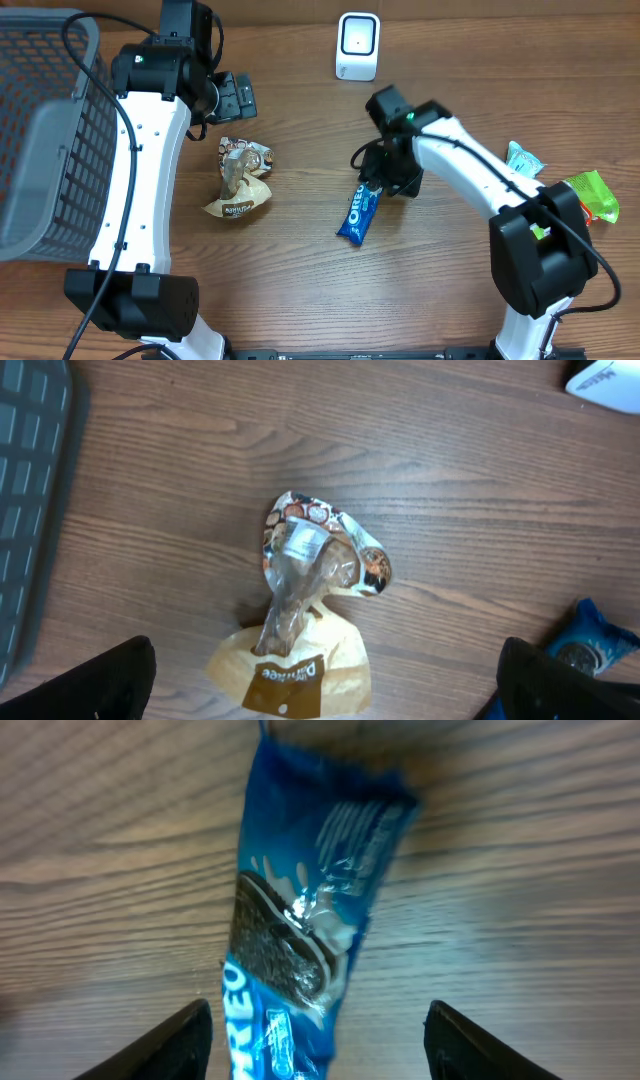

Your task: Scan the item barcode

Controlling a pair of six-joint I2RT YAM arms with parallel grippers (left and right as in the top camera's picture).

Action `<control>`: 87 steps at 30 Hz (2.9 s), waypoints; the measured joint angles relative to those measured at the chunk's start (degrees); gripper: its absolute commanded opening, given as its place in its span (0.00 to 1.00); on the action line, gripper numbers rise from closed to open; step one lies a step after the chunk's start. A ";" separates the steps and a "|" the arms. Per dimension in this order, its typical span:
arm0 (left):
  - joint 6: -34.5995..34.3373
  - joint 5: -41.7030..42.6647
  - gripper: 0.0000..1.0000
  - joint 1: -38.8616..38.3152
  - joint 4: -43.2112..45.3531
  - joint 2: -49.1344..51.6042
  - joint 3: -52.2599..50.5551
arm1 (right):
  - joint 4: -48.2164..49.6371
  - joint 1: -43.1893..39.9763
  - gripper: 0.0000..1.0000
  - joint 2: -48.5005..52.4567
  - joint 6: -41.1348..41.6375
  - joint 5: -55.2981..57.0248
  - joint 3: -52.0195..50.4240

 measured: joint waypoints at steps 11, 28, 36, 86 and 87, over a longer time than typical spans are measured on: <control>0.00 0.00 1.00 0.00 0.02 0.00 0.00 | 8.04 2.62 0.04 0.04 4.44 -4.44 -7.13; 0.00 0.00 1.00 0.00 0.02 0.00 0.00 | -21.51 8.35 0.04 0.55 -7.43 30.16 11.23; -0.02 0.00 1.00 0.00 0.02 0.00 0.00 | -26.10 9.86 0.04 11.50 -8.35 36.13 11.30; 0.00 0.00 1.00 0.00 0.00 0.00 0.00 | -9.92 -16.13 0.62 2.25 -48.35 -24.72 -5.22; 0.00 0.00 1.00 0.00 0.02 0.00 0.00 | -8.76 -16.02 0.62 2.25 -48.30 -25.57 -6.64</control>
